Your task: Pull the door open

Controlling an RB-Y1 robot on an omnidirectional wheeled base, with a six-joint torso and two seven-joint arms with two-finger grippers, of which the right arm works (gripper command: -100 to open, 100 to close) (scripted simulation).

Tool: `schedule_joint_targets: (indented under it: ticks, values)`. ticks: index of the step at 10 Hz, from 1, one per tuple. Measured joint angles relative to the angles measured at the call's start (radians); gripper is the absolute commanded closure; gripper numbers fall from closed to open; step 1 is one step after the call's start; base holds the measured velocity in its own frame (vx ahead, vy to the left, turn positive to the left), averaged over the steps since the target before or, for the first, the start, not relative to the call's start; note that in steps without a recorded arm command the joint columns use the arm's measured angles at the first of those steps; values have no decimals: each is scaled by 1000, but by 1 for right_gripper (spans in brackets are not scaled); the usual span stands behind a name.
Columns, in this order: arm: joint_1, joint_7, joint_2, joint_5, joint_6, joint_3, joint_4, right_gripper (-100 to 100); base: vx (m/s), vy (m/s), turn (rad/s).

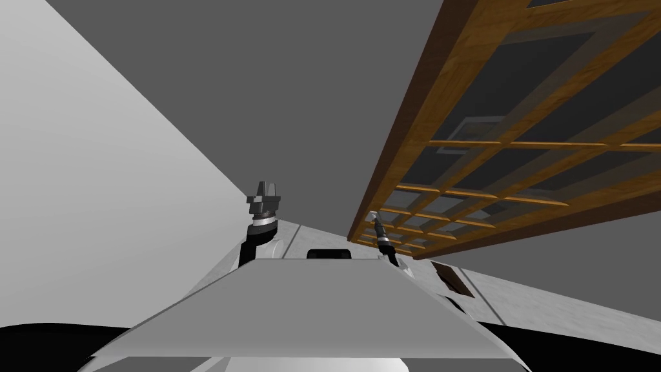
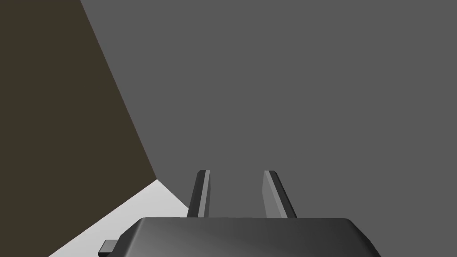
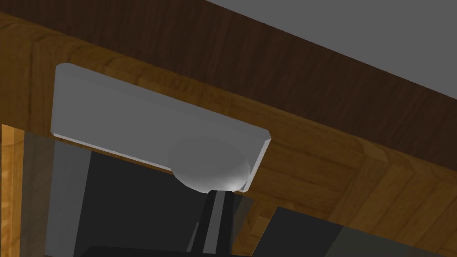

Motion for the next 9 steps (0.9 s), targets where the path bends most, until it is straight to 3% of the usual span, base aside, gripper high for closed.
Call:
schedule_joint_targets:
  ticks: [9]
  values:
    - [12, 229, -9, 38, -5, -35, 4, -100, -15, 25, -10]
